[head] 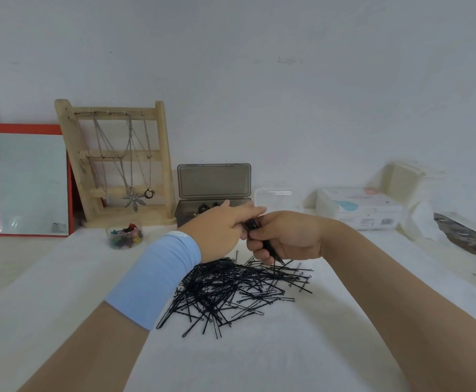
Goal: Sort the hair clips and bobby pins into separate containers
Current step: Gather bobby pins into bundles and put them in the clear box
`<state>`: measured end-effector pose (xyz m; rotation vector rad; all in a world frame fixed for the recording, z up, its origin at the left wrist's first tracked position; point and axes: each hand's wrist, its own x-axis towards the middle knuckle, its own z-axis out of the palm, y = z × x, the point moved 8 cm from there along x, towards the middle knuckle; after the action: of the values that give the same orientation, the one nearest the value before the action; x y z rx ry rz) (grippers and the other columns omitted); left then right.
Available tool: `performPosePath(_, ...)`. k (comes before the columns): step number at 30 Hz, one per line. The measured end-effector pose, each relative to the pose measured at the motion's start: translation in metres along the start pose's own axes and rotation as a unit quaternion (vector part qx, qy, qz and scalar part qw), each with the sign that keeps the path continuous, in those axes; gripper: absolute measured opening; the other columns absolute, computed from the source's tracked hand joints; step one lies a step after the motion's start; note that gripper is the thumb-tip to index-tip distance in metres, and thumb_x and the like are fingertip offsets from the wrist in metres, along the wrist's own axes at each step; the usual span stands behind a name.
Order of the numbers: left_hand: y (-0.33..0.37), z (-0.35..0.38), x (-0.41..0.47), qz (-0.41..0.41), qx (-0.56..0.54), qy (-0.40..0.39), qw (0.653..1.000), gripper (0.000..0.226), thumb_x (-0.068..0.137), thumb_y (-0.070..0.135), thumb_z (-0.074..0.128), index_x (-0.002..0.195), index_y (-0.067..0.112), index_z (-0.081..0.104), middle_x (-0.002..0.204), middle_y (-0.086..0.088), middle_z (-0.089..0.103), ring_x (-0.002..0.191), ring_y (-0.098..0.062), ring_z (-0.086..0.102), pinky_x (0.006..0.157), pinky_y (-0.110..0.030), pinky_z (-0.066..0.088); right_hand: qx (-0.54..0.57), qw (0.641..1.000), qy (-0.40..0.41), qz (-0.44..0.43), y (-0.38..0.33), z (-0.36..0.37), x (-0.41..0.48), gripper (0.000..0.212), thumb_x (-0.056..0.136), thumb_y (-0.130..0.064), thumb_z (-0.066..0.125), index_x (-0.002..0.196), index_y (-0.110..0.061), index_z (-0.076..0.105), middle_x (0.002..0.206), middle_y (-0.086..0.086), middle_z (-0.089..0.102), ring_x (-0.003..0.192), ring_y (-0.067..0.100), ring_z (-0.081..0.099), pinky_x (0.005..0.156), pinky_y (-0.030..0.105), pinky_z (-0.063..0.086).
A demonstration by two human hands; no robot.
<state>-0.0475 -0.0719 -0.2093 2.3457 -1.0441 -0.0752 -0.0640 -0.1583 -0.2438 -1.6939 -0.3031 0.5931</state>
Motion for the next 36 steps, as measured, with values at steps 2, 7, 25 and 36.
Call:
performPosePath(2, 0.002, -0.002, 0.000, 0.025, 0.004, 0.000, 1.000, 0.058, 0.101, 0.002, 0.032, 0.150, 0.033, 0.036, 0.158, 0.009, 0.031, 0.147, -0.003, 0.014, 0.122, -0.027, 0.003, -0.006, 1.000, -0.003, -0.003, -0.002, 0.000, -0.001, 0.021, 0.105, -0.006, 0.032, 0.092, -0.014, 0.047, 0.072, 0.000, 0.039, 0.063, 0.015, 0.038, 0.059, 0.026, 0.034)
performPosePath(7, -0.013, -0.020, -0.001, -0.068, -0.373, 0.134, 0.916, 0.050, 0.104, 0.023, 0.043, 0.152, 0.032, 0.029, 0.147, 0.008, 0.046, 0.132, -0.009, 0.044, 0.112, -0.024, 0.034, 0.154, 0.980, 0.078, -0.097, -0.028, -0.020, -0.008, 0.026, 0.105, -0.005, 0.031, 0.088, -0.015, 0.049, 0.069, 0.000, 0.040, 0.060, 0.016, 0.039, 0.061, 0.028, 0.033)
performPosePath(25, 0.012, 0.022, 0.003, -0.117, -0.851, 0.017, 0.512, 0.067, 0.104, 0.028, 0.035, 0.140, -0.026, 0.017, 0.141, -0.046, 0.033, 0.133, -0.054, 0.036, 0.111, -0.058, 0.029, 0.063, 0.904, 0.310, -0.288, -0.048, -0.049, -0.012, 0.021, 0.099, -0.003, 0.036, 0.092, -0.018, 0.048, 0.067, -0.006, 0.049, 0.059, 0.014, 0.045, 0.069, 0.030, 0.048)
performPosePath(36, -0.018, 0.010, 0.007, -0.192, -0.670, 0.041, 0.716, 0.062, 0.104, 0.030, 0.039, 0.148, -0.009, 0.022, 0.145, -0.034, 0.040, 0.128, -0.045, 0.048, 0.103, -0.050, 0.043, 0.010, 0.933, 0.310, -0.186, -0.044, -0.080, -0.024, 0.021, 0.101, -0.003, 0.034, 0.096, -0.016, 0.049, 0.065, -0.002, 0.041, 0.053, 0.015, 0.034, 0.064, 0.032, 0.044)
